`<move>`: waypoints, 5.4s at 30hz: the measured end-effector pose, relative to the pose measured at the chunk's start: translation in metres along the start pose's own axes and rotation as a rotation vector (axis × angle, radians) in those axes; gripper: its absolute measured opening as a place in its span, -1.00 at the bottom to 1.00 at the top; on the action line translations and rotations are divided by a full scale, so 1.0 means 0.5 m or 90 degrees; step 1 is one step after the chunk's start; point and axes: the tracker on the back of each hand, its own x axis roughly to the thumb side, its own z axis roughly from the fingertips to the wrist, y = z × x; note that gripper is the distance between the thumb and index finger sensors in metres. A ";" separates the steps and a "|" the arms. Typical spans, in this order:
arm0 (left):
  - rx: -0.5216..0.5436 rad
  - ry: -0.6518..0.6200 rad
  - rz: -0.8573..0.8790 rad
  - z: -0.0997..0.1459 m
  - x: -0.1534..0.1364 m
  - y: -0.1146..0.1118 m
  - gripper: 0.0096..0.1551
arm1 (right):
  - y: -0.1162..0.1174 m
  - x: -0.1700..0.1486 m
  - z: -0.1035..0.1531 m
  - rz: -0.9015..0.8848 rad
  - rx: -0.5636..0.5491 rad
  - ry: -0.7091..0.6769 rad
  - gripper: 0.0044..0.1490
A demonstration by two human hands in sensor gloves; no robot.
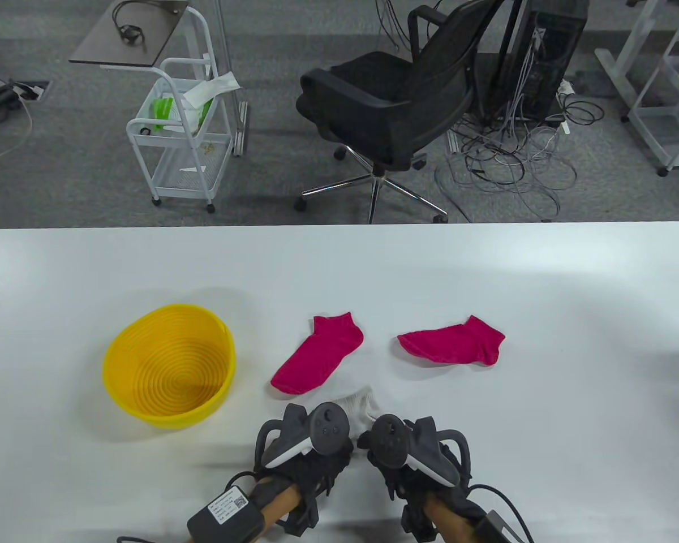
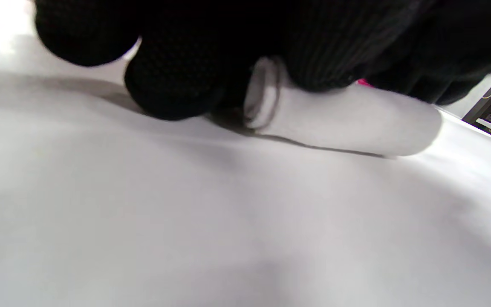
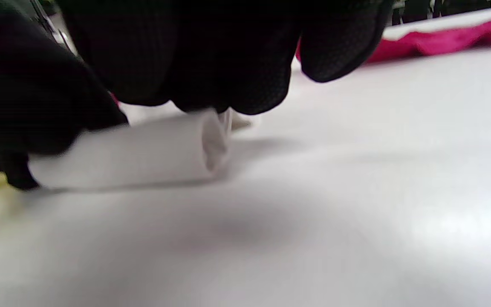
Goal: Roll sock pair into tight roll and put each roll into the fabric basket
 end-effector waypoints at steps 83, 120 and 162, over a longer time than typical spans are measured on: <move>0.007 0.008 -0.030 0.013 0.000 0.010 -0.36 | 0.037 0.001 -0.012 0.023 0.053 0.052 -0.44; 0.091 -0.007 -0.026 0.027 0.012 0.040 -0.49 | 0.025 0.008 -0.001 0.047 0.081 0.015 -0.38; 0.012 0.028 0.004 0.006 -0.010 0.004 -0.53 | 0.015 0.020 0.010 0.059 0.050 -0.024 -0.45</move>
